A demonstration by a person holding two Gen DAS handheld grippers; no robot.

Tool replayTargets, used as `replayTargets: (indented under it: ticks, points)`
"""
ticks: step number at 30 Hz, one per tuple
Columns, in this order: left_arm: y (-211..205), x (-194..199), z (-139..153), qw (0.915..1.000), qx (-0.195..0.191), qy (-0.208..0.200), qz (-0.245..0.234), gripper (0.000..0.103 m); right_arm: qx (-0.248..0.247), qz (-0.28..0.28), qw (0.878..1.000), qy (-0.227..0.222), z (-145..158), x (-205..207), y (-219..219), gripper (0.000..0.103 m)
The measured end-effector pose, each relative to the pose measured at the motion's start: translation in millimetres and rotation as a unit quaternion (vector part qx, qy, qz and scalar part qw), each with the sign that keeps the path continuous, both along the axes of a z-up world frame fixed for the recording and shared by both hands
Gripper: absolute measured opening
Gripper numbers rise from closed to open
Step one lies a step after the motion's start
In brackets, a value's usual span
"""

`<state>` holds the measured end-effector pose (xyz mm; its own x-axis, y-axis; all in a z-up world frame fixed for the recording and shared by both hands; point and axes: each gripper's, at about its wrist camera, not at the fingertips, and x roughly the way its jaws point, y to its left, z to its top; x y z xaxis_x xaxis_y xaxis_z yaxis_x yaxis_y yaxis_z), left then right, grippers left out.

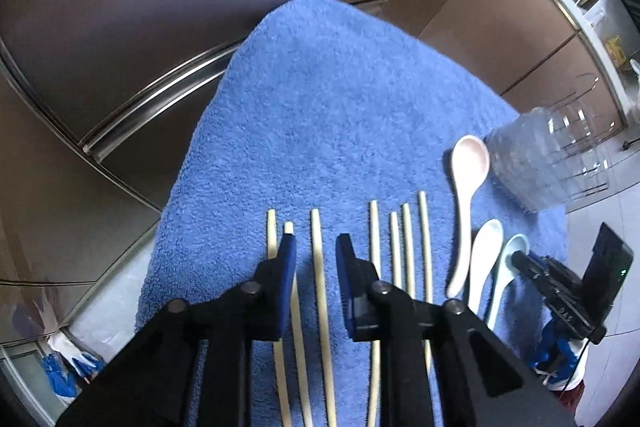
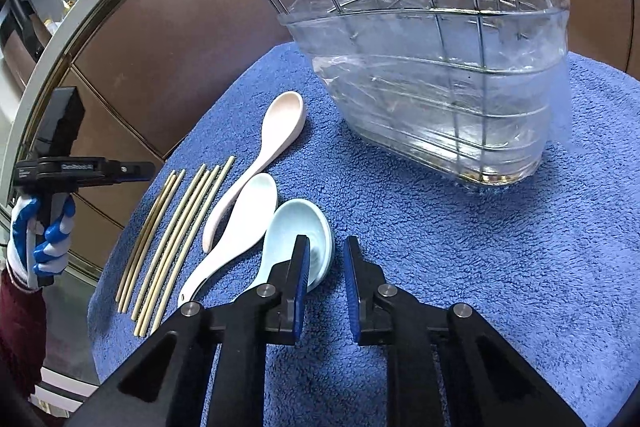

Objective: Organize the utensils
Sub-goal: 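Grasp a wooden chopstick with the left tool while the right tool grasps the light blue spoon, then carry the chopstick into the holder and open the left tool while the right tool drops the spoon in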

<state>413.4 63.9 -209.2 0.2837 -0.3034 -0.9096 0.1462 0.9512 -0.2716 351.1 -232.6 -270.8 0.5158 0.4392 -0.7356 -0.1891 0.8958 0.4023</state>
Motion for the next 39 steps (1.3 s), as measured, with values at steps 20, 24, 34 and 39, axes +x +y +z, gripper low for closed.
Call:
replayTargets:
  ticks: [20, 24, 34, 39]
  points:
    - [2.7, 2.3, -25.5, 0.9969, 0.072, 0.024, -0.02, 0.011, 0.0, 0.013, 1.0, 0.005, 9.4, -2.8, -8.3, 0.017]
    - [-0.6, 4.7, -26.1, 0.9956, 0.085, 0.024, -0.031, 0.011, -0.001, 0.017, 1.0, 0.006, 12.0, 1.2, -5.0, 0.016]
    - [6.0, -4.1, -20.0, 0.9954, 0.092, -0.004, -0.028, 0.005, 0.002, 0.016, 1.0, 0.0, 18.1, -3.1, -4.3, 0.009]
    - [37.3, -30.6, 15.3, 0.9961, 0.065, -0.06, 0.008, 0.005, -0.004, 0.0, 1.0, -0.02, 36.9, -25.2, -9.0, 0.008]
